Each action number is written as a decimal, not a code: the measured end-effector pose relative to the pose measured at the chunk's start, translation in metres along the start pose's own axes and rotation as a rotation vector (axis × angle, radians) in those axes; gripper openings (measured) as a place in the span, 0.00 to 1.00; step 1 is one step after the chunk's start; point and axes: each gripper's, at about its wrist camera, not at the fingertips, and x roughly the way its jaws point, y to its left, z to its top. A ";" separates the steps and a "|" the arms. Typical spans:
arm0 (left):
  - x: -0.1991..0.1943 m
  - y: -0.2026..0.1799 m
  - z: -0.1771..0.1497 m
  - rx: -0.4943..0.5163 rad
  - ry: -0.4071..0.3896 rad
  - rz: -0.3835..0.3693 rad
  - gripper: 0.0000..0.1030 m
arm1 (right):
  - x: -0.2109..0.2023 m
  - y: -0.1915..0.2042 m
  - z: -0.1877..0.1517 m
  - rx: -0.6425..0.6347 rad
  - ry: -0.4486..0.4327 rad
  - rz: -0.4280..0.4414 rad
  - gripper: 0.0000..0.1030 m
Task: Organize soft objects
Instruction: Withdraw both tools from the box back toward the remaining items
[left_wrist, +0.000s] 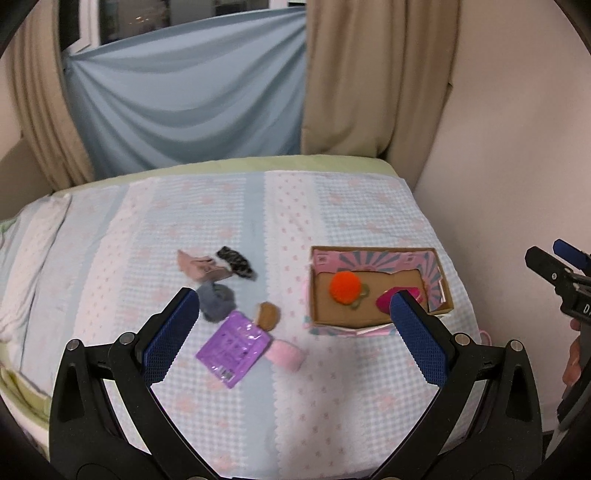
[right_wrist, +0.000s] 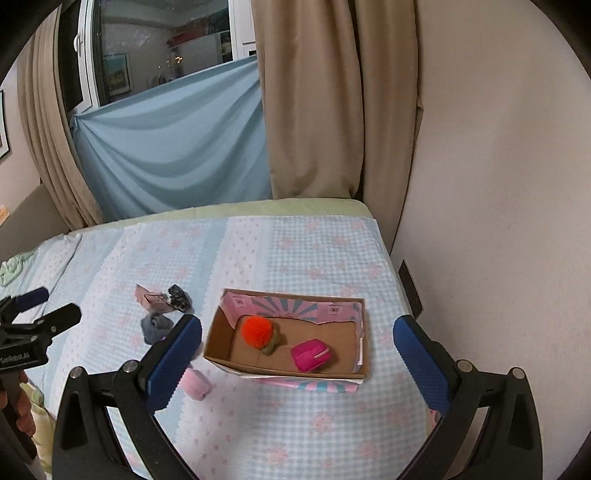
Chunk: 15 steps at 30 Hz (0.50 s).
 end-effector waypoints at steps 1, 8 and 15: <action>-0.004 0.006 -0.002 -0.006 -0.005 0.002 1.00 | -0.002 0.003 0.000 0.002 -0.001 0.000 1.00; -0.015 0.065 -0.017 -0.023 -0.024 0.012 1.00 | -0.005 0.047 -0.009 -0.004 -0.004 0.013 1.00; -0.013 0.126 -0.027 0.003 -0.003 -0.023 1.00 | 0.003 0.106 -0.015 0.037 0.016 0.019 1.00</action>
